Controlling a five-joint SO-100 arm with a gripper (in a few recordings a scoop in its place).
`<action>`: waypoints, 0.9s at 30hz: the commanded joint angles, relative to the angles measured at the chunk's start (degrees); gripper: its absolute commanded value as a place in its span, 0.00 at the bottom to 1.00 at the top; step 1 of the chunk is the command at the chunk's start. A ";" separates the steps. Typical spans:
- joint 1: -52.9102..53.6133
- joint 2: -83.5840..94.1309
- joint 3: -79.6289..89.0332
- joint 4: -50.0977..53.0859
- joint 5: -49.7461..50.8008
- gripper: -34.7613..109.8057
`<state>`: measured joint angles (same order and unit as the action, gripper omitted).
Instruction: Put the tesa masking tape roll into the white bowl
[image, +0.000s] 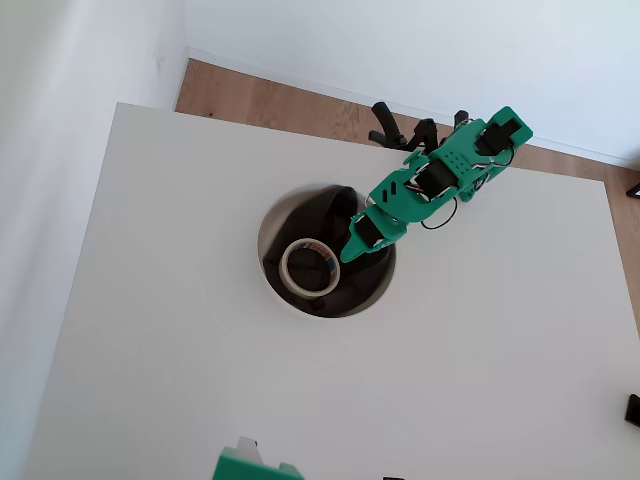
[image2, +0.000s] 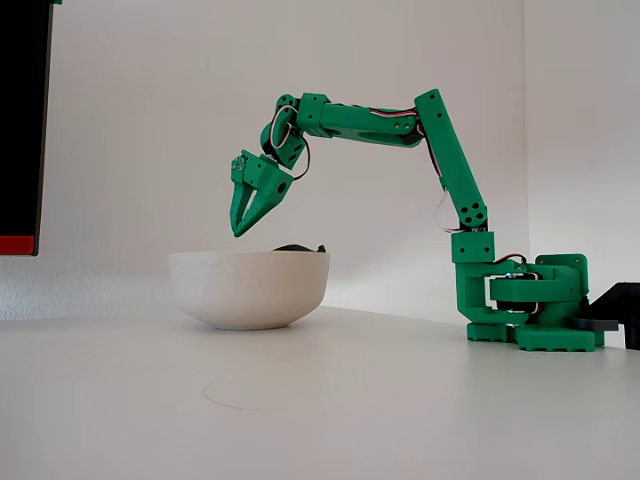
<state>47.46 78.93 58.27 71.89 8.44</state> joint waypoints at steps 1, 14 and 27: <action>-5.54 5.98 -15.56 9.05 0.44 0.18; -41.22 50.27 22.32 18.28 -2.02 0.18; -43.59 79.54 72.25 0.79 -6.33 0.18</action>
<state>1.76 154.42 123.57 76.64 2.29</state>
